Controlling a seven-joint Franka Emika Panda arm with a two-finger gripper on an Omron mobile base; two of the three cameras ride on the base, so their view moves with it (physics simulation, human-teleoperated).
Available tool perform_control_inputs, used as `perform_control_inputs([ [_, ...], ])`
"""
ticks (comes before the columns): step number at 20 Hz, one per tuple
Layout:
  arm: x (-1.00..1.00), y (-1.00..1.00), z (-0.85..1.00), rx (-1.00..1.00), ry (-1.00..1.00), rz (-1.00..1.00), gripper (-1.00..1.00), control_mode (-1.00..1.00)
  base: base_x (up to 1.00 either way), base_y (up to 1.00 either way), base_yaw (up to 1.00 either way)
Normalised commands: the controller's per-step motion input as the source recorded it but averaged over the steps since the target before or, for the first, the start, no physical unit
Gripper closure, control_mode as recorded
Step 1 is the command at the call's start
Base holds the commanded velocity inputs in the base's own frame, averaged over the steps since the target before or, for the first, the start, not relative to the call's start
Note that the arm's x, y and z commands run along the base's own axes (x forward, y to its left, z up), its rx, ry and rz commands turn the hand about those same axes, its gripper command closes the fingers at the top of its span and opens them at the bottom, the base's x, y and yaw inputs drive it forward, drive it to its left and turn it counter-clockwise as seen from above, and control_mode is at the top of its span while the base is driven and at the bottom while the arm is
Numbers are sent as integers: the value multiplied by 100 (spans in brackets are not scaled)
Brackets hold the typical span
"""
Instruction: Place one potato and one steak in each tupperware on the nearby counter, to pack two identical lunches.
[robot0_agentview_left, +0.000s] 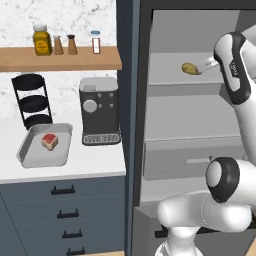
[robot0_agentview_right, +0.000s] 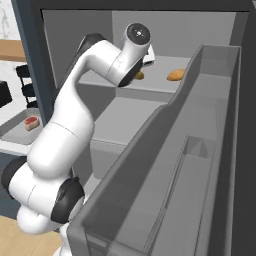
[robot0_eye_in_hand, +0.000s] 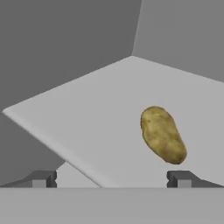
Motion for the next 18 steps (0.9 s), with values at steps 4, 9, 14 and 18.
perform_control_inputs([
  [4,23,0,-19,-2,0,-6,-100,-100,0,0,0],
  [9,34,-9,-12,0,0,-7,-100,-100,0,0,0],
  [14,29,-2,-13,0,0,-2,-100,-100,0,0,0],
  [18,27,-4,-8,0,0,0,-100,-100,0,0,0],
])
